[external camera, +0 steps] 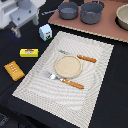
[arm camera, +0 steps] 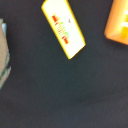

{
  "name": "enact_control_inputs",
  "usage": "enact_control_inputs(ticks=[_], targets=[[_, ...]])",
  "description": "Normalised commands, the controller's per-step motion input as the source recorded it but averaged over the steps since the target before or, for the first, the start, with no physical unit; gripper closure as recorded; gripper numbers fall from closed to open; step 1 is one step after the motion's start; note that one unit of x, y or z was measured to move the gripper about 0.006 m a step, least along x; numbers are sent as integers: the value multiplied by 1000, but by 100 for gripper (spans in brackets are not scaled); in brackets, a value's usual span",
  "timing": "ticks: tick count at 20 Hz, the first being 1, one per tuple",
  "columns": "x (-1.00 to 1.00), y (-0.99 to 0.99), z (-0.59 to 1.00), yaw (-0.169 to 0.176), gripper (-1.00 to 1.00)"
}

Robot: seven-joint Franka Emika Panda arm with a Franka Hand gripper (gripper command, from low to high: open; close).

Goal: Place the bread, butter, and milk from the table onto the serving area.

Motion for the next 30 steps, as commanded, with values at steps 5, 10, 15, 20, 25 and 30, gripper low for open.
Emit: enact_control_inputs(ticks=[5, 10, 15, 20, 25, 30], targets=[[1, -654, -476, -13, -100], [0, -402, -506, -3, -100], [3, -271, -525, -3, -100], [0, -266, -519, -2, -100], [0, -213, -490, 0, -100], [0, -131, -417, 0, -100]])
